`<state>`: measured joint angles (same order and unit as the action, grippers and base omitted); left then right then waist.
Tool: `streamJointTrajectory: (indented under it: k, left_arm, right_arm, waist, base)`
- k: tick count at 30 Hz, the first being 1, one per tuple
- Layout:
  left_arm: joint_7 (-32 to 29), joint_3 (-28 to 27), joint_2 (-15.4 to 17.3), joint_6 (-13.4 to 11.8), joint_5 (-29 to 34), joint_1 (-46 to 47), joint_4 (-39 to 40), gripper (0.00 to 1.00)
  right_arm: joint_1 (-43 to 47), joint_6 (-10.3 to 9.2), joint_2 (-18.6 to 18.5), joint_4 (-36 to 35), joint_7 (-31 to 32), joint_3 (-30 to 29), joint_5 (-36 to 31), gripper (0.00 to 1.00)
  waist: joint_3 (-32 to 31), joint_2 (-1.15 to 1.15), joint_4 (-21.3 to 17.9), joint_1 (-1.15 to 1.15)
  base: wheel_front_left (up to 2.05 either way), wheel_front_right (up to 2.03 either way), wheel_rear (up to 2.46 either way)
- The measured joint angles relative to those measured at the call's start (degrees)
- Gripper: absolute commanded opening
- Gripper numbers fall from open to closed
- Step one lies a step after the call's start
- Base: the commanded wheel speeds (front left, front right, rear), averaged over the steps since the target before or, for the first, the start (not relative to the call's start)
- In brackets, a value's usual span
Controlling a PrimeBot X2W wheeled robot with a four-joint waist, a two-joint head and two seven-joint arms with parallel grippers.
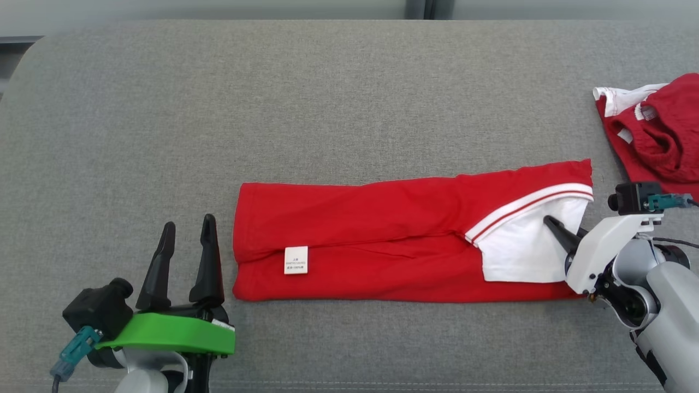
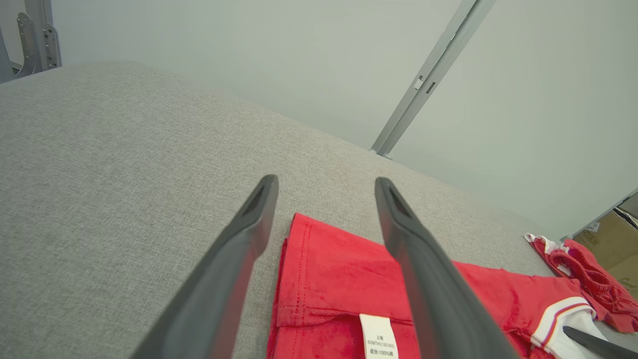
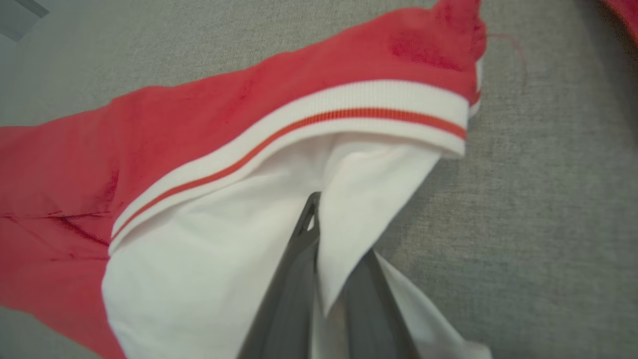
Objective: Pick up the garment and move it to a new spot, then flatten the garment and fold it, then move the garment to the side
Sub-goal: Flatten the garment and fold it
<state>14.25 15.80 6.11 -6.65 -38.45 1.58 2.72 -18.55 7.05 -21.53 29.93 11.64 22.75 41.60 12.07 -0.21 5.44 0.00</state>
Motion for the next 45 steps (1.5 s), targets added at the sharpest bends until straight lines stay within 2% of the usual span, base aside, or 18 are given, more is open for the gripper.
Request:
streamJointTrajectory:
  k: [8,21,32,37,45]
  left_arm:
    - [0.0,-1.3,0.0,-0.1,0.5,-0.8,0.4,1.00]
    - [0.0,-1.3,0.0,-0.2,1.4,-1.8,1.1,1.00]
    - [0.1,0.8,-1.2,-0.2,1.2,-2.0,0.0,1.00]
    - [0.1,1.1,-1.4,-0.2,0.8,-2.1,-0.4,1.00]
    - [0.1,1.5,-1.6,-0.2,0.3,-3.0,-0.7,1.00]
  right_arm:
    - [-2.5,0.01,-2.7,-2.3,-0.6,0.2,0.6,0.00]
    - [-3.9,0.01,-11.2,-3.8,-0.8,-1.4,0.9,0.00]
    - [-3.9,0.01,-8.1,-12.4,0.1,6.3,4.8,0.00]
    - [-3.9,0.01,-7.0,-17.8,1.5,12.0,5.5,0.00]
    - [-4.7,0.01,-4.6,-21.0,3.2,16.6,6.1,0.00]
  waist:
    - [-0.3,0.00,-2.5,0.00]
    - [-1.9,0.00,-8.0,0.00]
    - [-4.5,0.00,-8.9,0.00]
    - [-5.5,0.00,-7.4,0.00]
    - [-6.7,0.00,-4.5,0.00]
  base:
    - [0.00,0.00,0.00]
    - [0.00,0.00,0.00]
    - [0.00,0.00,0.00]
    - [0.00,0.00,0.00]
    - [0.00,0.00,0.00]
